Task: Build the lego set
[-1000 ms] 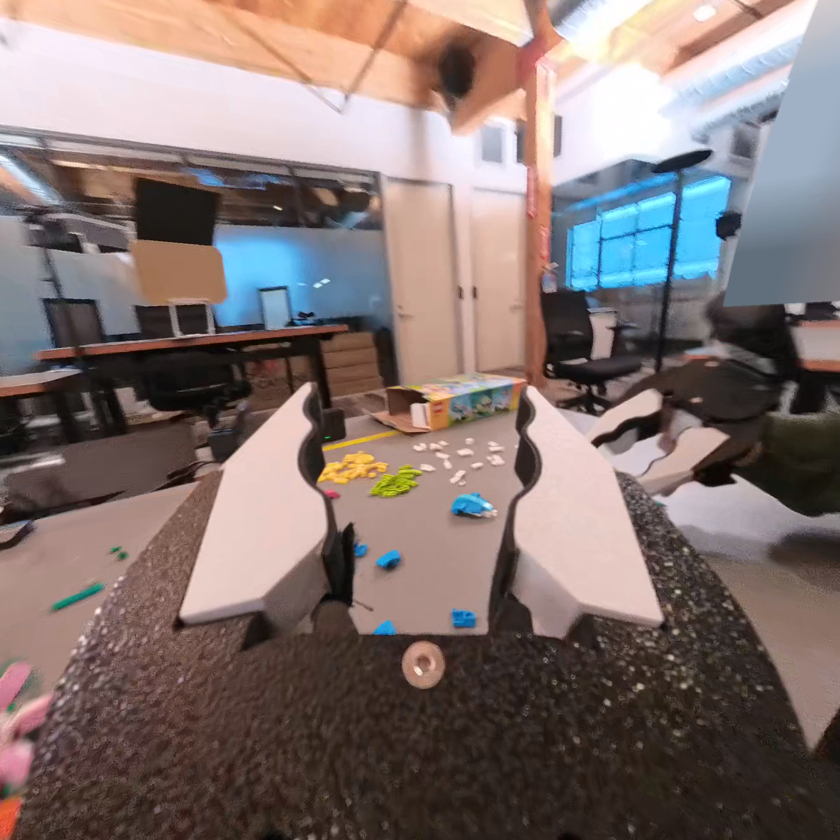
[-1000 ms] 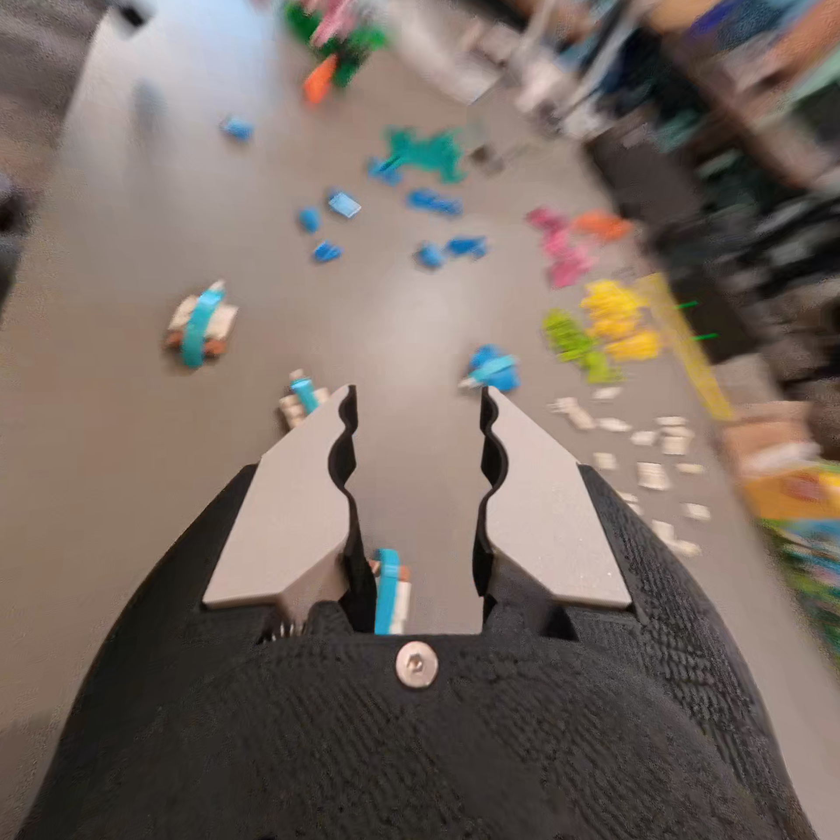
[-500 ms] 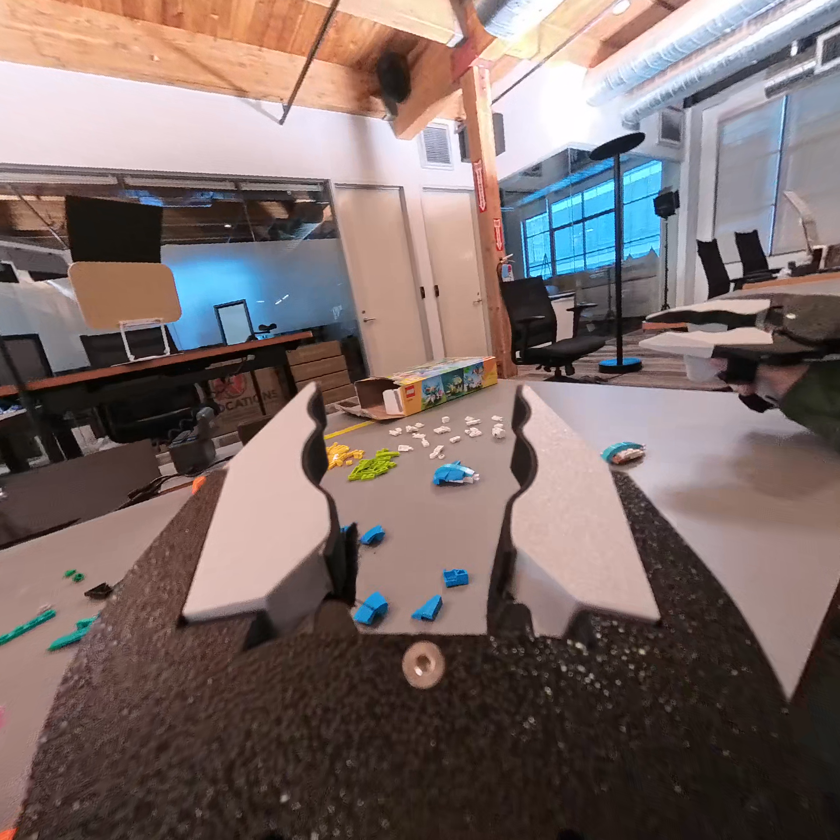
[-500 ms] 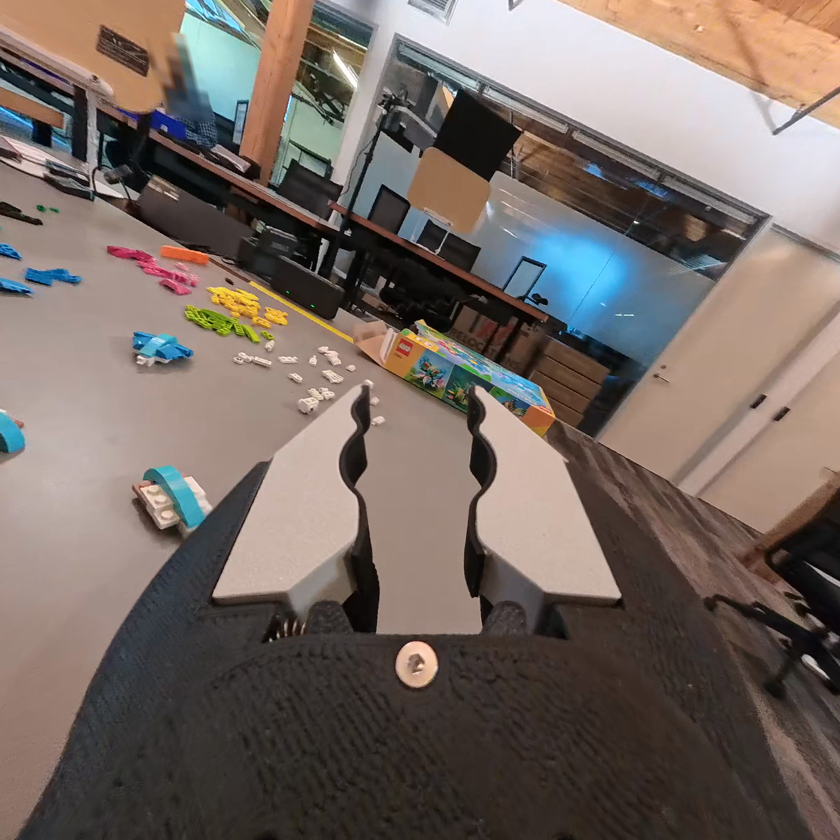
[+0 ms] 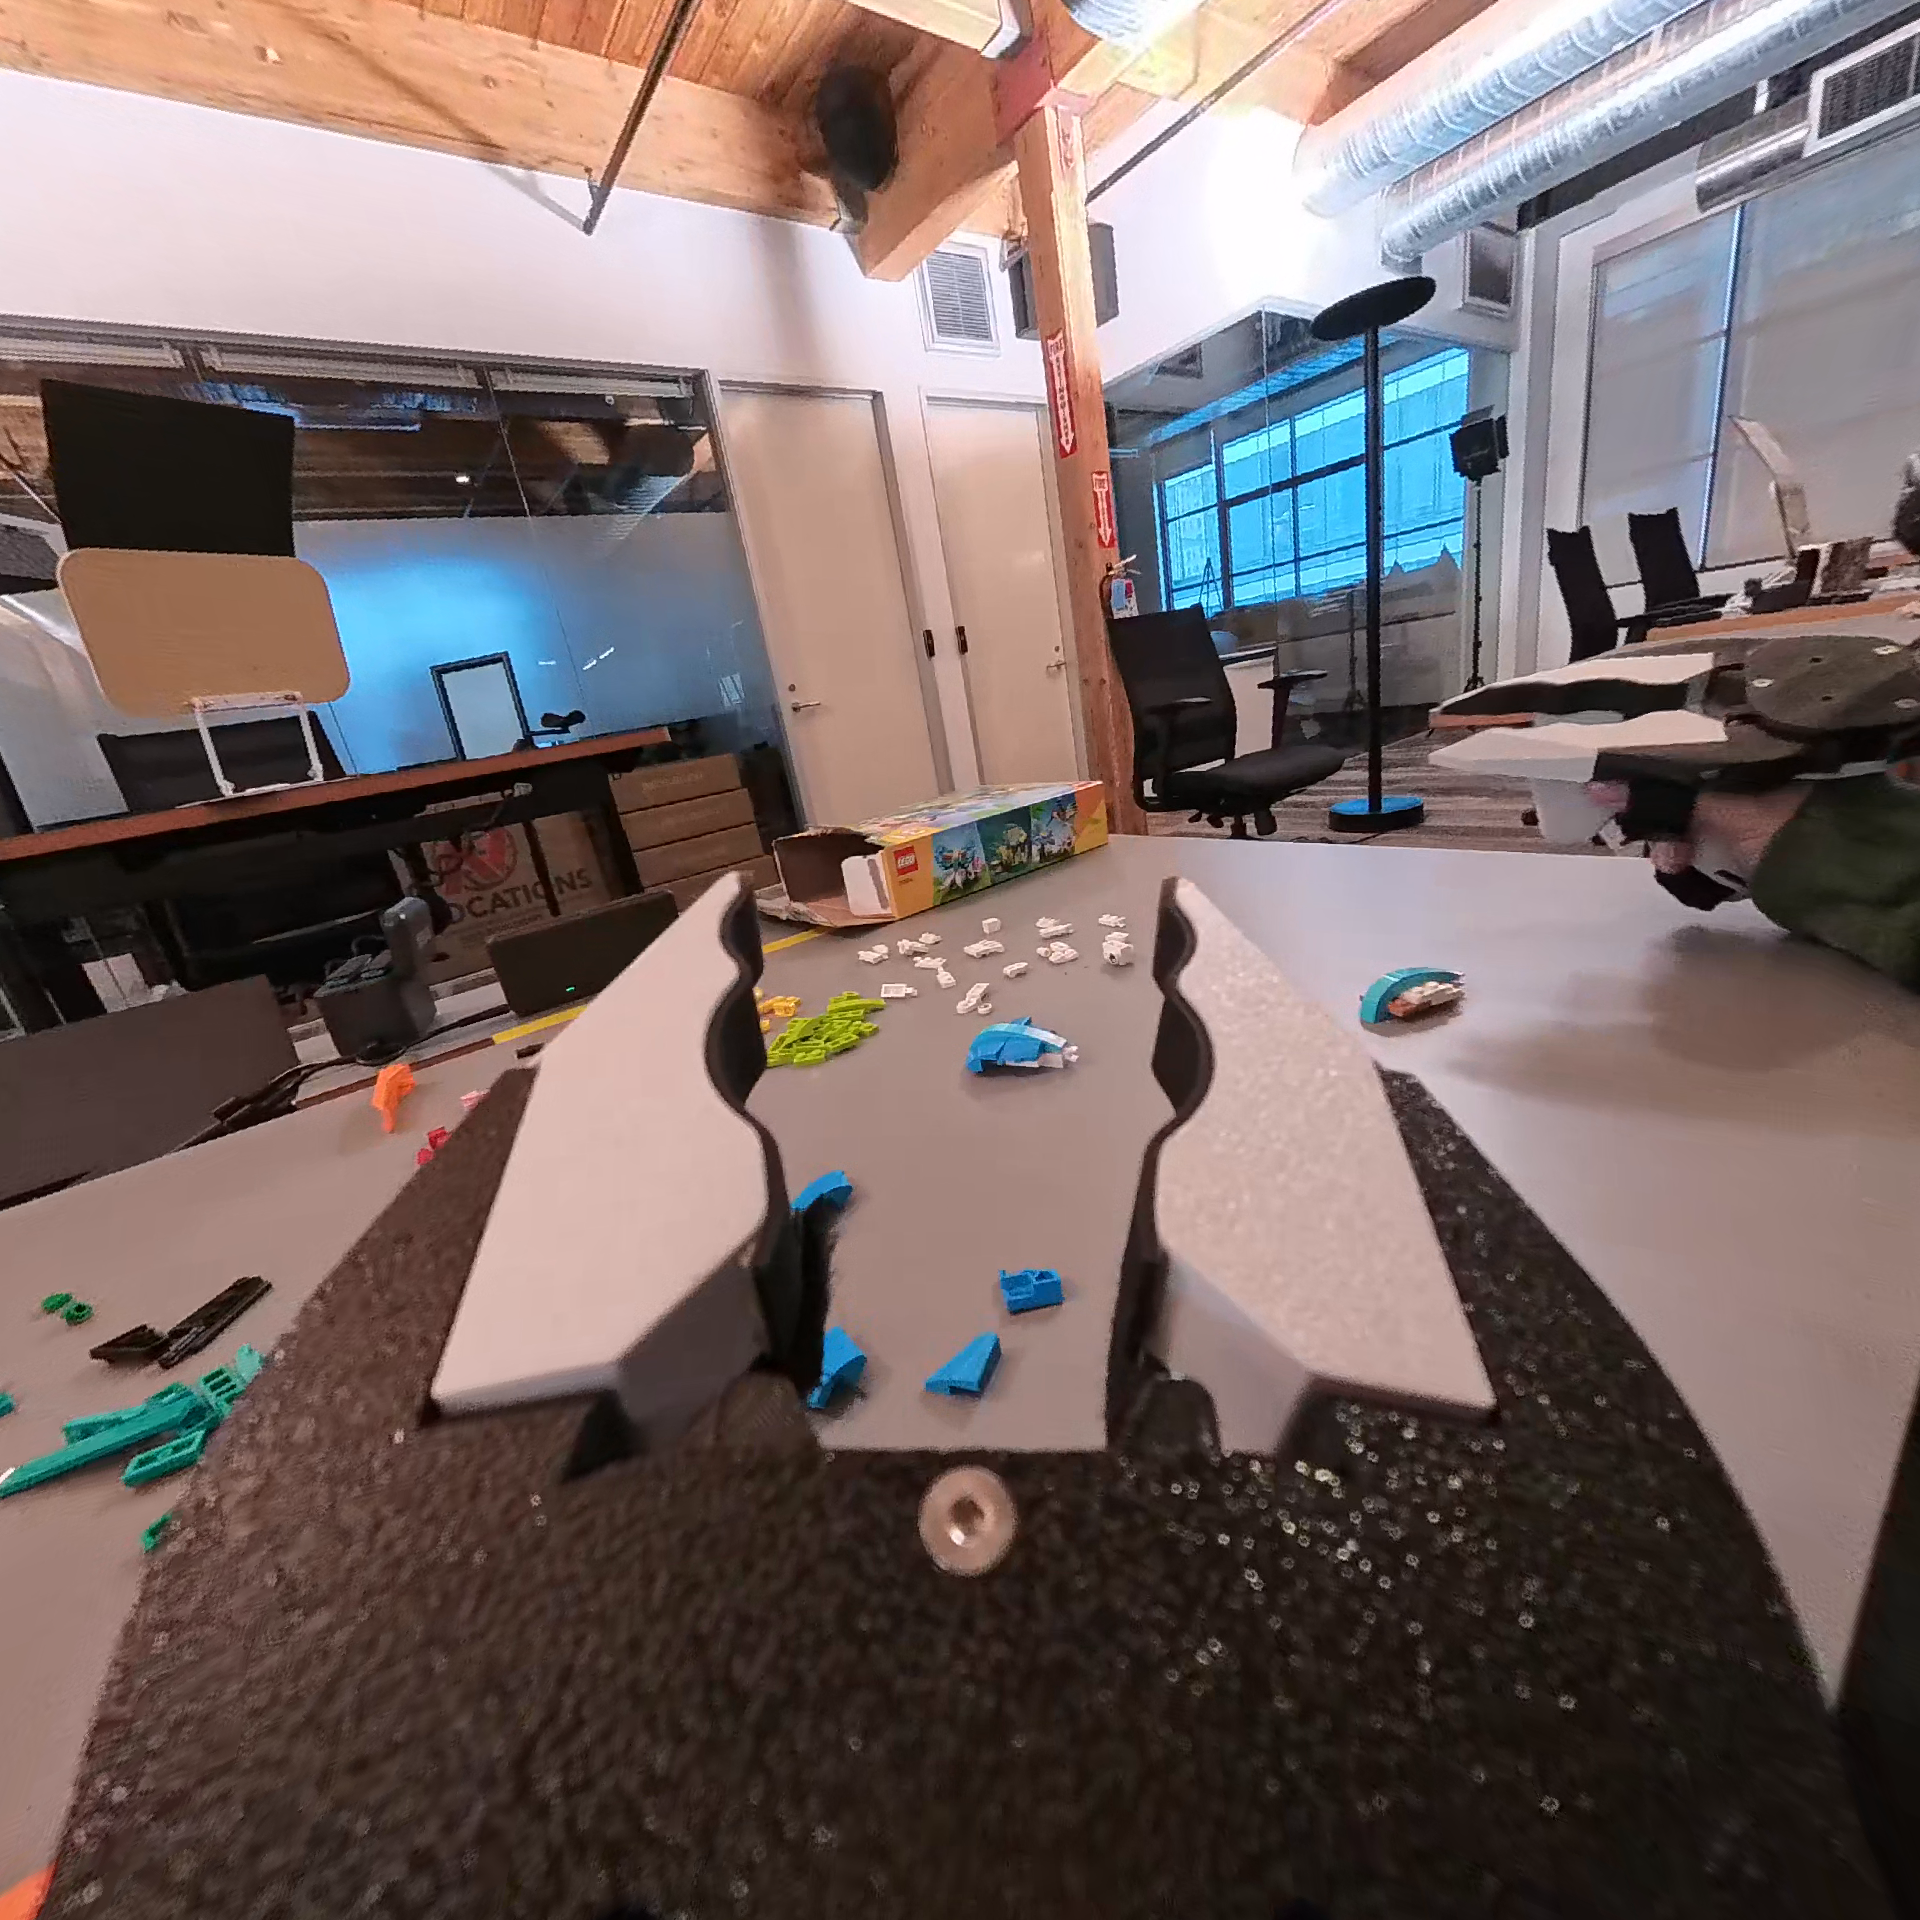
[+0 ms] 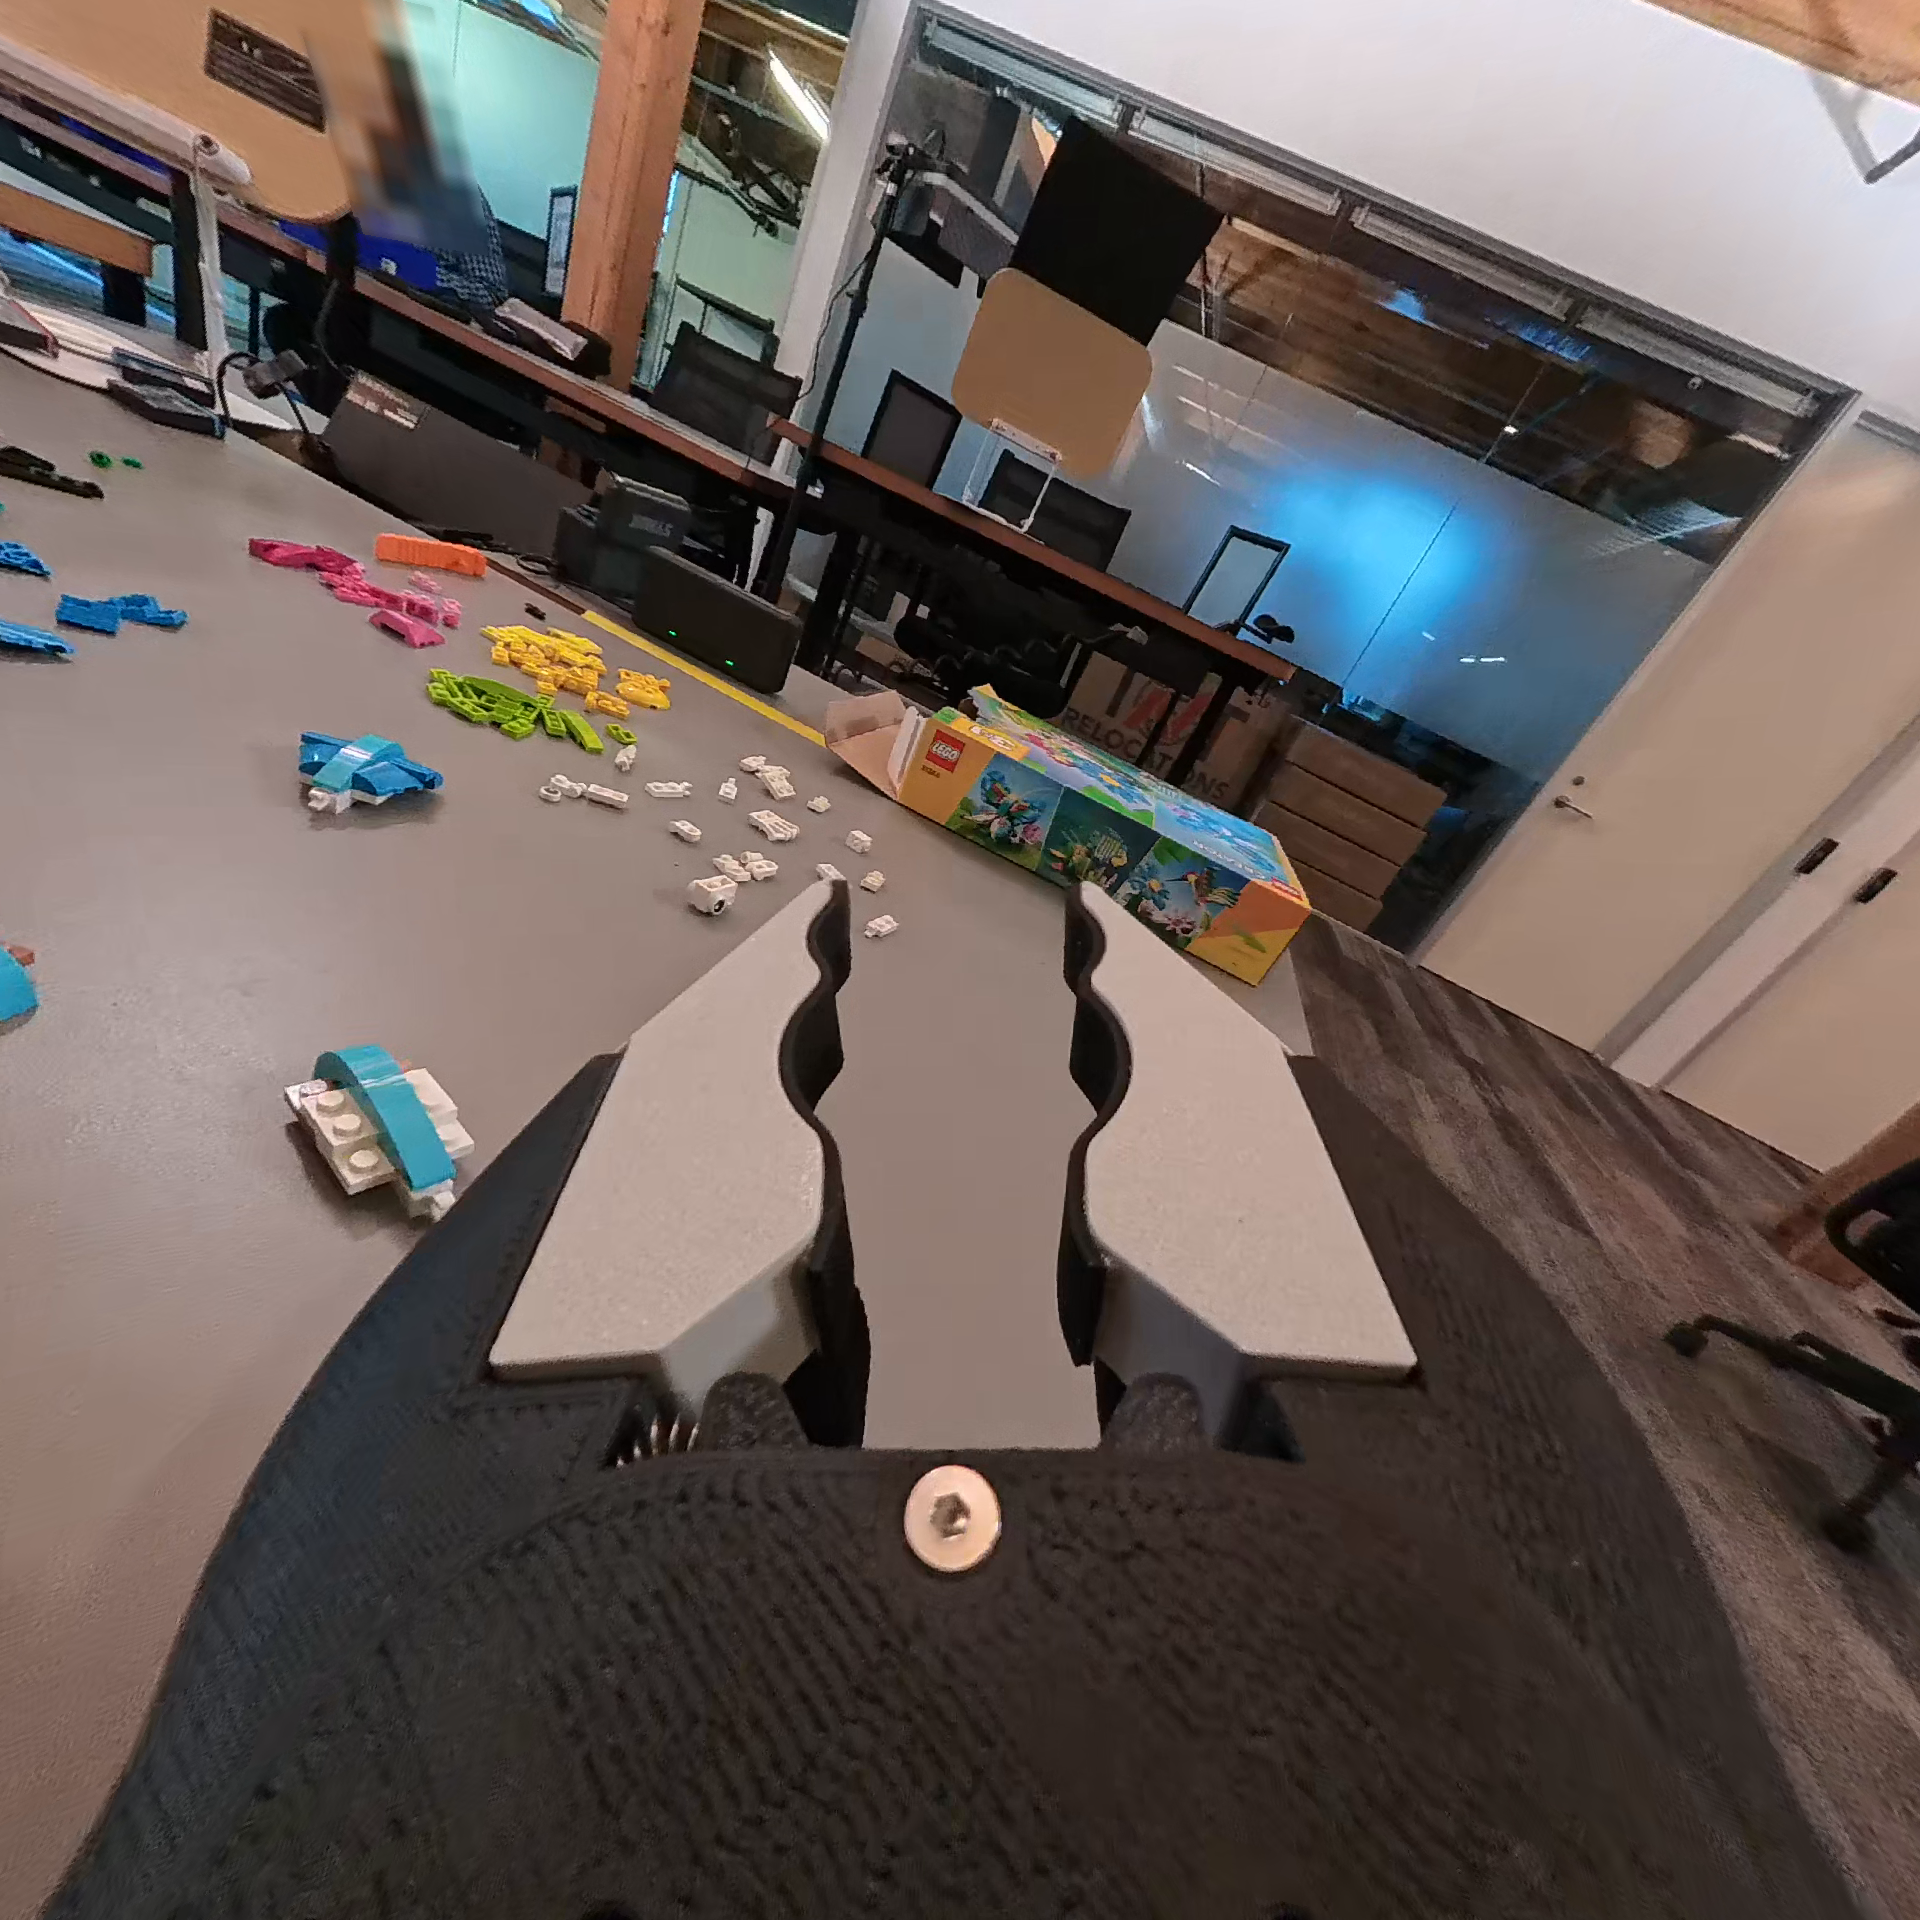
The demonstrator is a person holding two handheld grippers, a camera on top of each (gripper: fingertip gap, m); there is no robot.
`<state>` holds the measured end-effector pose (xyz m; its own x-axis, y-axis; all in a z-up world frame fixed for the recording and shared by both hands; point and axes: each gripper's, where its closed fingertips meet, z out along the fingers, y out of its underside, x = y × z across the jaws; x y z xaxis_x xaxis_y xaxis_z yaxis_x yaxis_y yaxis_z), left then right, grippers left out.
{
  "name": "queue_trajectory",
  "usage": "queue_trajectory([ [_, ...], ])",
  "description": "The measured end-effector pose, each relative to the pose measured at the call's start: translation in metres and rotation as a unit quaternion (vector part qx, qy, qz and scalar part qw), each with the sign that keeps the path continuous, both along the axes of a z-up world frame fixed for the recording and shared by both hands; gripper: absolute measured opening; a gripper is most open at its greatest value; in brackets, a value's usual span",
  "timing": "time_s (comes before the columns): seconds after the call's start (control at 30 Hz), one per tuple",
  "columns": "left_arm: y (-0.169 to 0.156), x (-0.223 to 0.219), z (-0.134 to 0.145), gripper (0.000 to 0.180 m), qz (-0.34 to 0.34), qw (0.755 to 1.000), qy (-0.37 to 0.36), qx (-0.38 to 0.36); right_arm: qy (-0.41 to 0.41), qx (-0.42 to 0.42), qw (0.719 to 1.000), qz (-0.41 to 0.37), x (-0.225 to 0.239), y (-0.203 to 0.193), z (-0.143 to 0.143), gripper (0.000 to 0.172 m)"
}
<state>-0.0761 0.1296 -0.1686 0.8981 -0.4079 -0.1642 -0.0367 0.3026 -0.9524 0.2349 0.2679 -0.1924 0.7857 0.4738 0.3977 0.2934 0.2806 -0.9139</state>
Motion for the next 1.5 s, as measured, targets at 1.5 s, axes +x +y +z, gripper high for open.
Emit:
queue_trajectory([
  [1.5, -0.021, -0.002, -0.003, 0.069, 0.018, 1.0, 0.001, -0.003, -0.022, 0.018, 0.997, 0.068, -0.038, 0.008, 0.004, 0.032],
])
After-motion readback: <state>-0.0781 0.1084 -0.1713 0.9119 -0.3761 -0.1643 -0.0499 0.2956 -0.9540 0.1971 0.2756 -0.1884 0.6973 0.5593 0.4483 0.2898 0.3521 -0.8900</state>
